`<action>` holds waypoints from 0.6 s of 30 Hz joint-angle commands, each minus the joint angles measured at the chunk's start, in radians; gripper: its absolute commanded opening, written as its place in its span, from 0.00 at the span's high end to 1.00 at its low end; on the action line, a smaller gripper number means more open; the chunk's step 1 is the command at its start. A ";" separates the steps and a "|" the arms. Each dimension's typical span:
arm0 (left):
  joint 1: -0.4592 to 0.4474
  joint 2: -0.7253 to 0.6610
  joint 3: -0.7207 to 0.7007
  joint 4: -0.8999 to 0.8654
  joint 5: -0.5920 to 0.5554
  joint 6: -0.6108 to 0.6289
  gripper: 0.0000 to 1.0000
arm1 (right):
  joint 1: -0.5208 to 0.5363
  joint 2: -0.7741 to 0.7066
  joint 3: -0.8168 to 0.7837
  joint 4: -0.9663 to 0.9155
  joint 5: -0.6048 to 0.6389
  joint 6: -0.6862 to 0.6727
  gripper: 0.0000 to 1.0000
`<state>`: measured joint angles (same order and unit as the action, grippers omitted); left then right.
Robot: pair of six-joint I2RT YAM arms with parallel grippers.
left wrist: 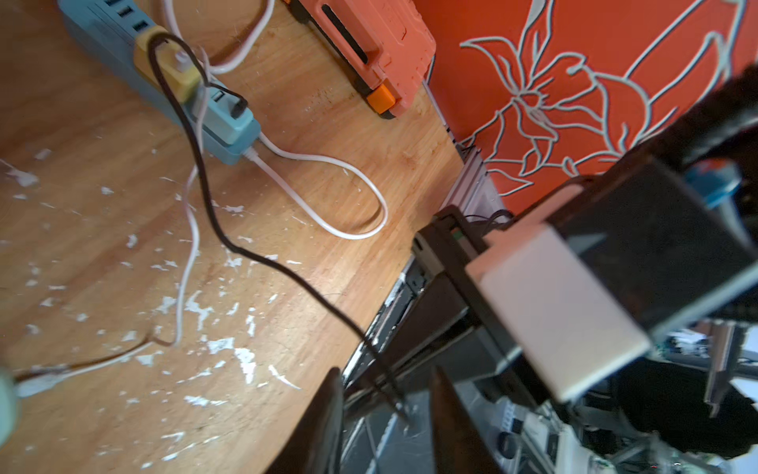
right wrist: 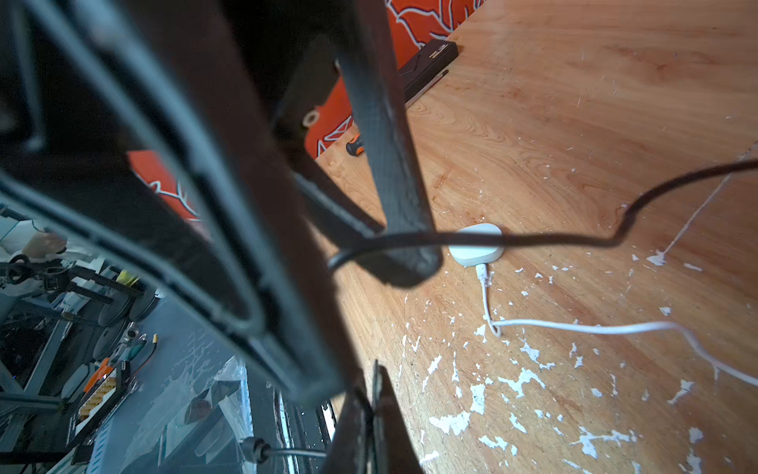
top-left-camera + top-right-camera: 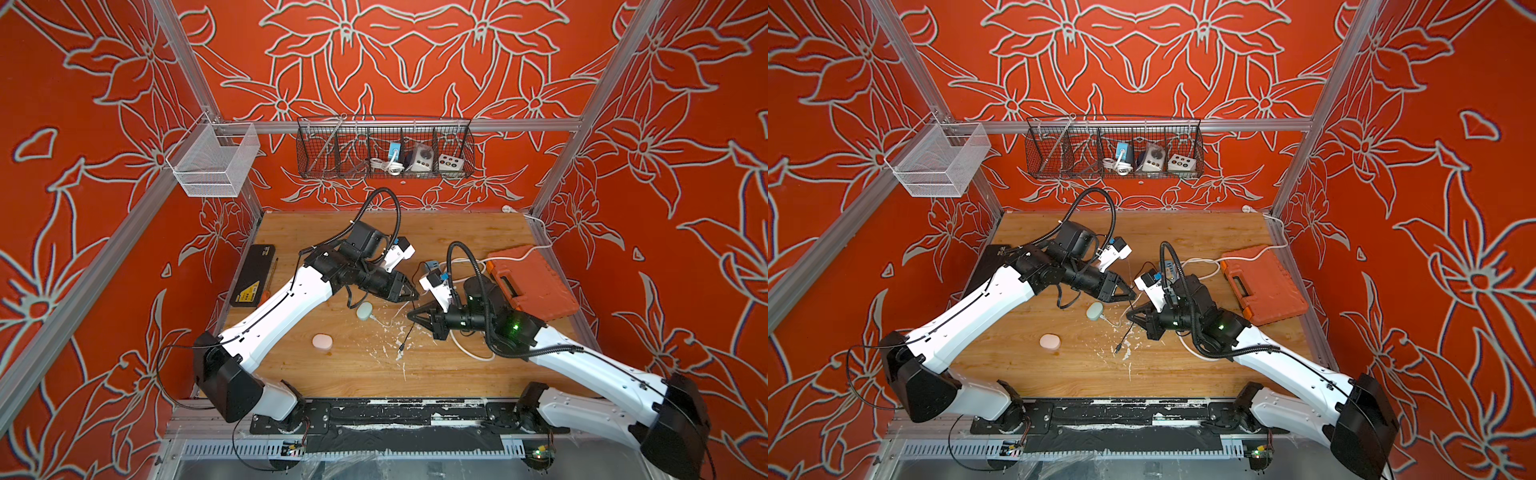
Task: Charge the bluetooth headset
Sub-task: Adjust the charging cable.
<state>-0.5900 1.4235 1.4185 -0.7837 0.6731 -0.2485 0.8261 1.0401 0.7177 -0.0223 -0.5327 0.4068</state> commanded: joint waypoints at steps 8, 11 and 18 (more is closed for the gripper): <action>0.022 -0.273 -0.187 0.081 -0.277 -0.055 0.31 | 0.005 -0.037 0.010 -0.016 0.202 0.123 1.00; 0.022 -0.358 -0.286 0.126 -0.290 -0.093 0.32 | 0.005 -0.050 0.001 0.024 0.225 0.172 1.00; 0.022 -0.553 -0.527 0.357 -0.248 -0.201 0.27 | 0.005 -0.079 -0.007 0.103 0.217 0.256 1.00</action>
<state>-0.5739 0.9176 0.9432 -0.5697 0.4160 -0.3878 0.8261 0.9878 0.7177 0.0135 -0.3359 0.5957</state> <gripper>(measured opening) 0.725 0.057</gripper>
